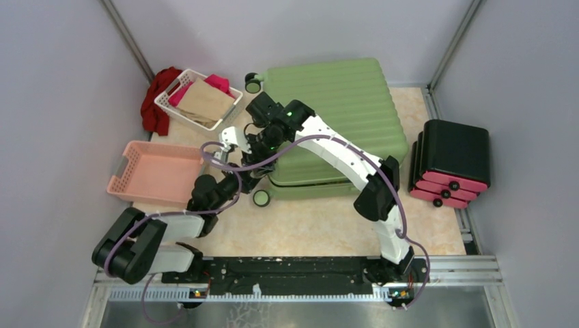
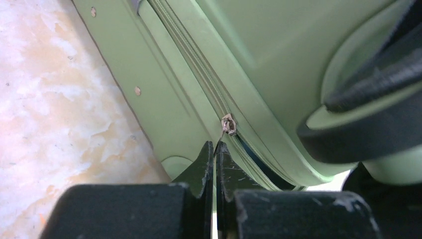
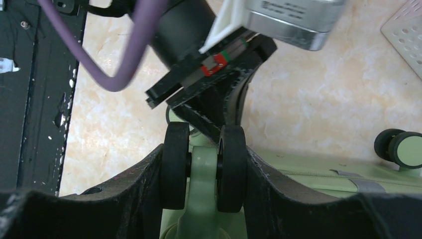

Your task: Open, take out, and arrange the luggage

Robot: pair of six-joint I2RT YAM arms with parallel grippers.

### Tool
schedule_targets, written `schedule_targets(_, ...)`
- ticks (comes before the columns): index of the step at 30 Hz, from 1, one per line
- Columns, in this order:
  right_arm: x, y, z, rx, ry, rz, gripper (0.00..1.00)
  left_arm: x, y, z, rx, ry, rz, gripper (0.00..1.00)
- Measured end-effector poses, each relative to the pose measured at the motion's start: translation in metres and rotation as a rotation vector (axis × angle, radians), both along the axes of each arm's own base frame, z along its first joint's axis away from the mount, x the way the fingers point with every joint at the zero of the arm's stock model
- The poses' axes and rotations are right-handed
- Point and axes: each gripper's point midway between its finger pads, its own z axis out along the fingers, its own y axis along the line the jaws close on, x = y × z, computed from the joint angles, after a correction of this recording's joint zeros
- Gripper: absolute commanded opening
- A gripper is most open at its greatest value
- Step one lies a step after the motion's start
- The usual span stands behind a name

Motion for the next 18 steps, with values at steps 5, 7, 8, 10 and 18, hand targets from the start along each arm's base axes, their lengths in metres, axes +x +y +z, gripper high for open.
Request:
schedule_targets(5, -0.001, -0.003, 0.001, 0.002, 0.009, 0.008, 0.0, 0.014, -0.002, -0.001, -0.022, 0.025, -0.036, 0.0)
schedule_targets(7, 0.0, -0.007, 0.001, -0.001, 0.015, 0.014, 0.0, 0.019, -0.004, -0.001, -0.027, 0.031, -0.052, 0.0)
schedule_targets(8, 0.0, -0.01, 0.002, -0.002, 0.018, 0.016, 0.0, 0.022, -0.005, 0.0, -0.031, 0.032, -0.06, 0.0)
schedule_targets(10, 0.001, -0.014, 0.003, -0.003, 0.019, 0.018, 0.0, 0.026, -0.008, 0.001, -0.036, 0.034, -0.074, 0.0)
schedule_targets(18, 0.002, -0.03, 0.007, -0.002, 0.043, 0.026, 0.0, 0.042, -0.017, 0.002, -0.053, 0.054, -0.111, 0.0)
